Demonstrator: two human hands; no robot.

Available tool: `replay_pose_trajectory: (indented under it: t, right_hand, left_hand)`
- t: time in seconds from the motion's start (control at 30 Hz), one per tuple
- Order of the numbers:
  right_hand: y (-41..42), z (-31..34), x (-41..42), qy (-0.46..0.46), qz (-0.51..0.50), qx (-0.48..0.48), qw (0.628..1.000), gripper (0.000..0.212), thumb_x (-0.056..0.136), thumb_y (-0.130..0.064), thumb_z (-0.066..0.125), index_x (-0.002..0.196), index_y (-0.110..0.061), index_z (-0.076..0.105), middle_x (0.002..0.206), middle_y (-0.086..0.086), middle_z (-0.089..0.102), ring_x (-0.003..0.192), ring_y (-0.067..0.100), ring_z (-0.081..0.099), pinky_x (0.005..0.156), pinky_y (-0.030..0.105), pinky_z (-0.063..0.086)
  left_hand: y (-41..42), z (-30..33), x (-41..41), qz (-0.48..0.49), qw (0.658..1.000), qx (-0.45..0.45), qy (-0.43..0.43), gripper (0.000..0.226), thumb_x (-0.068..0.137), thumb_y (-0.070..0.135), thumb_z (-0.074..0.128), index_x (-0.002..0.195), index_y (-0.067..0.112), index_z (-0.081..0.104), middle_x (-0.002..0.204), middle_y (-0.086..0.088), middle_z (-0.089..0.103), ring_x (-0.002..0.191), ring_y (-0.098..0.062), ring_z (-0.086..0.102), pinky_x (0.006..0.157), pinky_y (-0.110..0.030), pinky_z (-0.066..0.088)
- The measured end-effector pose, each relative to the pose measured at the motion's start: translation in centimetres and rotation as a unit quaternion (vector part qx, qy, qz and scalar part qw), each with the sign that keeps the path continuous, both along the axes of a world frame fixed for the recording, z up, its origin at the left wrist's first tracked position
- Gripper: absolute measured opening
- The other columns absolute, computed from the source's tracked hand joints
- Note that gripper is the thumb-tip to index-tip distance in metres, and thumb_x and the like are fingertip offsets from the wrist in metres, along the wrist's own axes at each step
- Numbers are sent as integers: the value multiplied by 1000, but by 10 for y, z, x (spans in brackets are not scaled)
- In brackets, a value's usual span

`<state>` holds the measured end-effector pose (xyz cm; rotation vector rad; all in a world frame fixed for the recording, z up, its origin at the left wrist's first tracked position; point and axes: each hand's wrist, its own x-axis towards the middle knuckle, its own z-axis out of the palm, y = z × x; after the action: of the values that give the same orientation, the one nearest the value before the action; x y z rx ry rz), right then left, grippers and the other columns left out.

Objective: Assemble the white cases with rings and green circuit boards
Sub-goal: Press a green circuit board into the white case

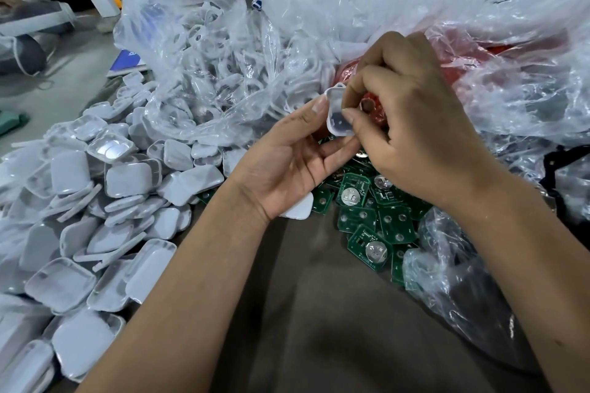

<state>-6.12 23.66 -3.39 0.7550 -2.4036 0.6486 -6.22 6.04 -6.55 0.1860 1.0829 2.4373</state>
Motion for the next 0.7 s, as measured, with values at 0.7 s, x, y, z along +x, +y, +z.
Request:
replay_pose_trajectory:
  t: [0.7]
  right_hand:
    - [-2,0,1,35,-18,24,999,10,91,-12,74,89,-4,68,103,4,51,106,15,37,85,15,26]
  left_hand:
    - [1,2,2,1,1000,-14,8,26,105,18,51,101,14,76,107,-7,74,99,-22,71,85,-30,60]
